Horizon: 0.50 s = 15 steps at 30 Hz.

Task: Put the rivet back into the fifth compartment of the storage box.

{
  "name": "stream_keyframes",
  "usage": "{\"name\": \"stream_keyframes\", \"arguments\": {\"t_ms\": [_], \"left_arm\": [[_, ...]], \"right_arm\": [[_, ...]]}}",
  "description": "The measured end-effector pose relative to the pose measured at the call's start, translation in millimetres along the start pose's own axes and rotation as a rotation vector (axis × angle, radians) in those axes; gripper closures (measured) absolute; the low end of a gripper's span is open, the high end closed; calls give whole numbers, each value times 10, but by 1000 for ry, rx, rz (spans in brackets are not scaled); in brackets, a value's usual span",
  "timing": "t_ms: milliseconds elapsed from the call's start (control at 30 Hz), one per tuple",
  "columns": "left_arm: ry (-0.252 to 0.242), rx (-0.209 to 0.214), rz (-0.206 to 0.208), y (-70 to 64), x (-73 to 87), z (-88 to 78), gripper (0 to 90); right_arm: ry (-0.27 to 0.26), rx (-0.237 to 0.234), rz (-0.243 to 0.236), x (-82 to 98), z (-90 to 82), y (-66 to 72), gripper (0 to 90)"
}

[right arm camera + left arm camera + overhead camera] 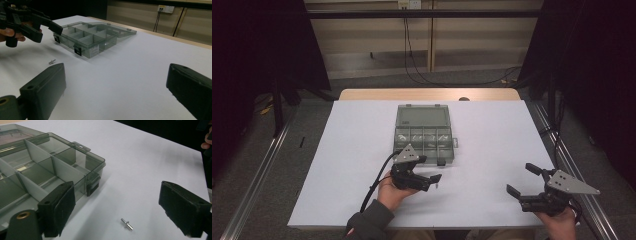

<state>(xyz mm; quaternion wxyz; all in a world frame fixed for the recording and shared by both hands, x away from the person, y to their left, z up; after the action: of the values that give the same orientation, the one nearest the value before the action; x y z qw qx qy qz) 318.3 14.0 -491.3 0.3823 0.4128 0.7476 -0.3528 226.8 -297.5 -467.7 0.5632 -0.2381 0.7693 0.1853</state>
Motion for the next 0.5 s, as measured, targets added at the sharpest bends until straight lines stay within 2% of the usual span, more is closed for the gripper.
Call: {"name": "stream_keyframes", "arguments": {"t_ms": [233, 367, 500], "left_arm": [[47, 3, 17, -33, 56, 68, 101], [64, -6, 33, -51, 78, 95, 115], [76, 1, 31, -68, 98, 113, 149]], "right_arm": [[1, -2, 1, 2, 3, 4, 24], [1, -3, 2, 3, 4, 5, 25], [1, -3, 3, 4, 5, 5, 25]]}}
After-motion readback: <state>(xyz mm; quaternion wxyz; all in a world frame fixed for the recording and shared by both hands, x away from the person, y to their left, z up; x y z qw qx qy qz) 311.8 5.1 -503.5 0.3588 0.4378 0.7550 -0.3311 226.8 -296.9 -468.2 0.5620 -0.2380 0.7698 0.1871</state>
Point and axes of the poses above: each handheld gripper's, and its own axes: z roughly forward along the jaws, x roughly out of its underside, y roughly to its left, the point moved 6 cm from there along z, roughly forward along the jaws
